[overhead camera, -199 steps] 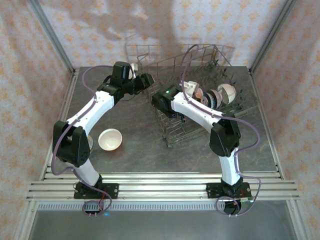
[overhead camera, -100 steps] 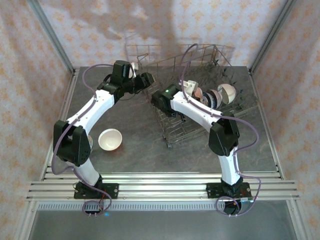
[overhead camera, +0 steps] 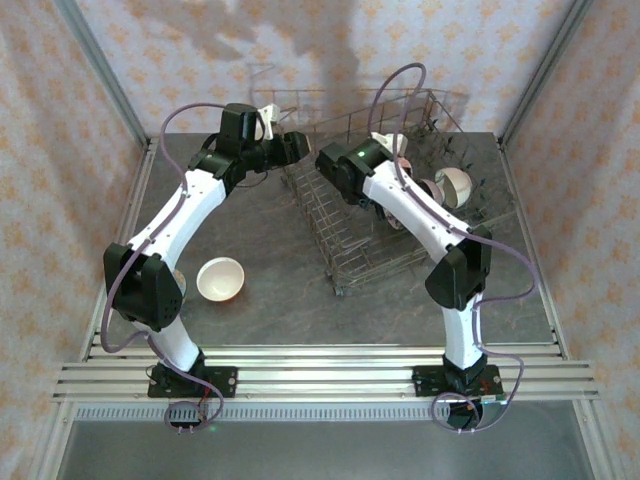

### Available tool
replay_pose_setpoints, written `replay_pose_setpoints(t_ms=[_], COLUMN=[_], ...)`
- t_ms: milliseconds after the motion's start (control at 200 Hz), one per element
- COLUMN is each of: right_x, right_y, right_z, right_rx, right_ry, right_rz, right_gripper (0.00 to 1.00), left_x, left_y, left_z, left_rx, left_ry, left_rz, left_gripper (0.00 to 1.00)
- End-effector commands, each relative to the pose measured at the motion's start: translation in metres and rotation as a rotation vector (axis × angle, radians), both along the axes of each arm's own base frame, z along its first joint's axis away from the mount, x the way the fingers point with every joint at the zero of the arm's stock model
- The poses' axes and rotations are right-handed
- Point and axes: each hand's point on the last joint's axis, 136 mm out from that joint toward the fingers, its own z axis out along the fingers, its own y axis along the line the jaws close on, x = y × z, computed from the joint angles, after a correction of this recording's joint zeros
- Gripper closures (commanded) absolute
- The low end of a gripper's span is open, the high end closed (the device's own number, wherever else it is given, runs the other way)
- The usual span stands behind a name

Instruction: Load the bowls into the dish rack

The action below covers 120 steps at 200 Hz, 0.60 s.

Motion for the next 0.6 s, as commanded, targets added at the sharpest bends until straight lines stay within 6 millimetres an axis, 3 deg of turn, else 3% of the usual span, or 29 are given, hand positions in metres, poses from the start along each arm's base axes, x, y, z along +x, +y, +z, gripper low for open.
replay_pose_setpoints(t_ms=[0,80,175,350,596], right_x=[0.007,0.012,0.017,0.023,0.027], right_y=[-0.002,0.005,0.000,-0.002,0.010], right_z=[0.023,0.028,0.040,0.059,0.071], right_rx=[0.055,0.102,0.161,0.189,0.237], right_ry=[0.007,0.005,-0.030,-0.050,-0.056], right_rz=[0.090,0.167,0.178,0.224,0.297], right_gripper=[1.00,1.00,1.00,1.00,1.00], left_x=[0.002,0.000,-0.005,-0.020,-0.024], left_y=[-0.008,-0.016,-0.032,-0.066,-0.110], left_z=[0.011,0.013,0.017,0.024,0.015], left_rx=[0.007,-0.033,-0.056,-0.041,-0.016], left_ry=[-0.096,-0.116,-0.133,-0.175,-0.195], left_rz=[-0.087,-0.117,-0.171,-0.283,-0.372], left_gripper=[0.46,0.49,0.49,0.44,0.40])
